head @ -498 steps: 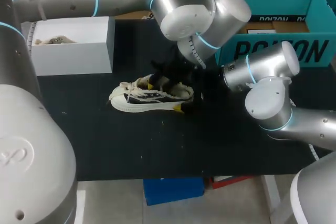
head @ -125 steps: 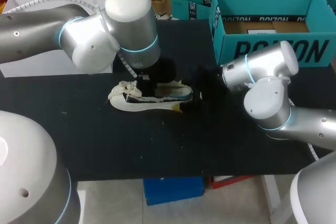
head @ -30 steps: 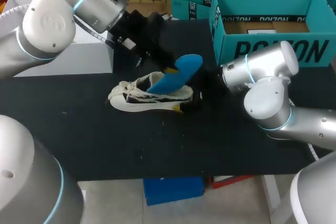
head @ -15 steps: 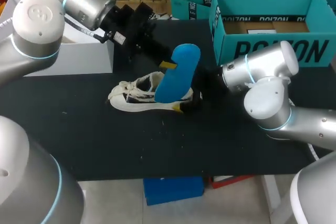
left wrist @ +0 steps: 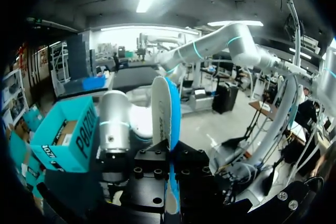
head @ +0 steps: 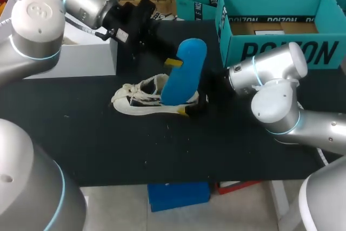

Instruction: Take the shoe out of the shoebox, open the shoe tongue, remove and reinsert the insole, then place the shoe into the shoebox

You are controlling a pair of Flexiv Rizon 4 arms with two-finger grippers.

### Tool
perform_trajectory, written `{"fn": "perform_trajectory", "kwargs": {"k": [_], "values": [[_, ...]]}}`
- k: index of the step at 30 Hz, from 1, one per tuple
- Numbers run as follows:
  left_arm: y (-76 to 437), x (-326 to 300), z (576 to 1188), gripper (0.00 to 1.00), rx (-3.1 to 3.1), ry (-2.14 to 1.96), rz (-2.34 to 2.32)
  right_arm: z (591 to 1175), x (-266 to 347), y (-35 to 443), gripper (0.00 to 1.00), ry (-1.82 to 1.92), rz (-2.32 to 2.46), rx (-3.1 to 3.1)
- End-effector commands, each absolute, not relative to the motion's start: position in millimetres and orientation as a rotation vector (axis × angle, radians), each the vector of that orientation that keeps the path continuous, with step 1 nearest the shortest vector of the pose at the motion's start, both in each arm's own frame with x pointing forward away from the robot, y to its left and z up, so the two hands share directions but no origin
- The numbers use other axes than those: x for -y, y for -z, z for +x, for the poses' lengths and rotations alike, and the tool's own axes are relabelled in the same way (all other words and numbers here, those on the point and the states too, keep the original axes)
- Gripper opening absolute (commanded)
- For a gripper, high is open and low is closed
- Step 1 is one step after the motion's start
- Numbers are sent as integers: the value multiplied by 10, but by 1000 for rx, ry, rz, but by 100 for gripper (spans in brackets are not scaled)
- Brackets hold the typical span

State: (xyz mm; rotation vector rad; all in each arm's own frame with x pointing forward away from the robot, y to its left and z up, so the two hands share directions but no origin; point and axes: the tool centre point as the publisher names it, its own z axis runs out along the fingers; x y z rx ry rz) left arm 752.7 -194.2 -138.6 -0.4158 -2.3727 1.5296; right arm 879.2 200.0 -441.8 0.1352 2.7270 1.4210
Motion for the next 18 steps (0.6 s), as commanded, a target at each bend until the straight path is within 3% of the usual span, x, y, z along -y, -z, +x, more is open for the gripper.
{"fn": "perform_trajectory", "kwargs": {"k": [1, 18], "values": [[1262, 1943, 7607, 0, 2242, -1602, -382, 8794, -2003, 4436, 0, -1419, 137, -2728], [345, 1939, 7532, 0, 1968, -1773, -303, 8794, -2003, 4436, 0, -1419, 137, -2728]]}}
